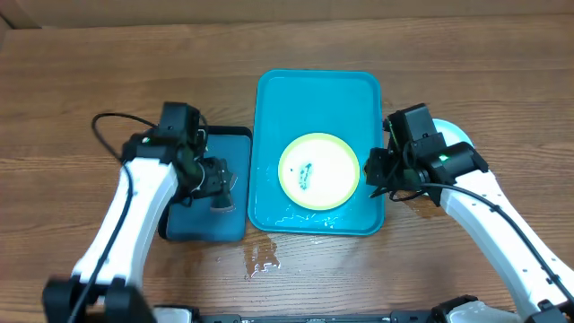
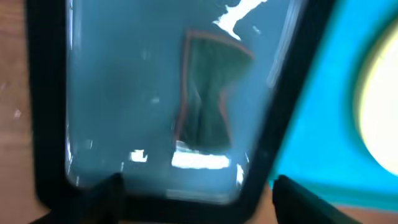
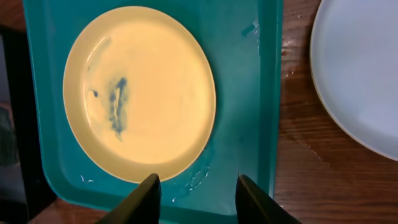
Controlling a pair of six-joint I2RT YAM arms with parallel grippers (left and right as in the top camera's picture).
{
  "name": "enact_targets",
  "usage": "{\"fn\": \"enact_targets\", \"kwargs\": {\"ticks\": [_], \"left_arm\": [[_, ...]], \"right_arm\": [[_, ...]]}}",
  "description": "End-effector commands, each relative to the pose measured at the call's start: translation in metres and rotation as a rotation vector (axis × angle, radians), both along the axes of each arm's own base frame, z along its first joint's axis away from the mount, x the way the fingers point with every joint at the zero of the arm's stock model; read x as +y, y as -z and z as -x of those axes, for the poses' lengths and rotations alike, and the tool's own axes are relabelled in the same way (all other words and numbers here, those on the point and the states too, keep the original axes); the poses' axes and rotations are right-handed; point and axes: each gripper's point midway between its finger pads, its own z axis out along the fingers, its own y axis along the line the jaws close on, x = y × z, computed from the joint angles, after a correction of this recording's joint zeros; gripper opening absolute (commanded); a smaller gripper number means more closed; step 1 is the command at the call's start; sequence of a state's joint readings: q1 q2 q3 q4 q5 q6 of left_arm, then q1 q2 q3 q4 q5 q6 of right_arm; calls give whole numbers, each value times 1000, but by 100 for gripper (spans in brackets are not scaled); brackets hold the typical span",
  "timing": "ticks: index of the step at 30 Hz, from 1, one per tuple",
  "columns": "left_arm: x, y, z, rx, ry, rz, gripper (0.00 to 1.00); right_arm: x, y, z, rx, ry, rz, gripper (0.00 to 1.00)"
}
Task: Clean dirty plates on tray and stack at the side
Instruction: 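Grasp the sponge in the basin with the left gripper and lift it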
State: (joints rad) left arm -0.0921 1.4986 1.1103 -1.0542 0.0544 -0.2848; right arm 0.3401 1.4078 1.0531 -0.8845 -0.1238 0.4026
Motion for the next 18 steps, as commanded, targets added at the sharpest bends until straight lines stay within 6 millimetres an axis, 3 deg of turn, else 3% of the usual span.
{"fn": "enact_targets", "kwargs": {"ticks": [1,6,9,13,18], "left_arm": [[-3,38,-14,56,-5,-9,72],[-12,80,-23,126,11,33,43],[-17,101,-14,207,12,54,31],[-15,117,-4,277,9,43,4],[-13,109,-6,285,-2,39,4]], "right_arm": [[-6,-2,-2,-10,-3,37,43],[-8,-2,-3,-14,3,49,44],[-10,-2,-3,-17,7,58,45],[-13,-2,-5,-26,15,75,46],[-16,-2,-13,-52,43,91,48]]}}
